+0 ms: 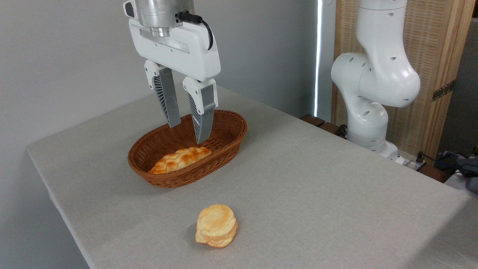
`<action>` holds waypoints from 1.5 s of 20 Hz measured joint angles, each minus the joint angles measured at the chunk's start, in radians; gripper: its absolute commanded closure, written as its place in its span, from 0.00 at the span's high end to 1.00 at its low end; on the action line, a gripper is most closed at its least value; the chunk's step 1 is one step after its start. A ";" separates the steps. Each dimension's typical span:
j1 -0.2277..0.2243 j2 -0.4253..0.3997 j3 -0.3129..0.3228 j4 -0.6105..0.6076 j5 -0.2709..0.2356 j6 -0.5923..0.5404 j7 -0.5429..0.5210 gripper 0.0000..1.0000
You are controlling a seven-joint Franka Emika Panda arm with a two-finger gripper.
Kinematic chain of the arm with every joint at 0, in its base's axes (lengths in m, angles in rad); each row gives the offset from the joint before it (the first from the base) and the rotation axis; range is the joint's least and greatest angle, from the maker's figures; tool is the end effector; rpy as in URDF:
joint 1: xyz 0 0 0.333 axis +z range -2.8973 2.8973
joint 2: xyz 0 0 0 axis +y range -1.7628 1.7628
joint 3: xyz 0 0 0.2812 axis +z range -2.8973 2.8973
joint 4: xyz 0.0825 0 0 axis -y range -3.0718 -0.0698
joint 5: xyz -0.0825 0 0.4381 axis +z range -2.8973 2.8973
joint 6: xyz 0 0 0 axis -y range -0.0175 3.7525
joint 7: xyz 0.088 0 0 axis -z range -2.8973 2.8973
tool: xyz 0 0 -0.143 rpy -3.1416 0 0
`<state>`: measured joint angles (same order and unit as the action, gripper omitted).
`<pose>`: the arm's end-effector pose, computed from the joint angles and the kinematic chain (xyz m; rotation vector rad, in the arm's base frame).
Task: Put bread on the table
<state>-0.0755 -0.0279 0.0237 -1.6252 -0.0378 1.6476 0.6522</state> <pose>0.6088 -0.0366 0.5490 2.9282 -1.0723 0.0926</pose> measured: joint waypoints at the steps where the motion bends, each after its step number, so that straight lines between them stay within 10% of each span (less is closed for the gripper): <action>1: 0.000 0.000 0.000 0.000 0.000 0.000 0.000 1.00; 20: -0.006 -0.003 -0.006 -0.002 0.000 -0.001 0.000 1.00; 30: -0.194 -0.158 -0.014 -0.243 0.000 0.103 -0.024 1.00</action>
<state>-0.2695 -0.1857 0.0098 -1.8682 -0.0381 1.7505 0.6279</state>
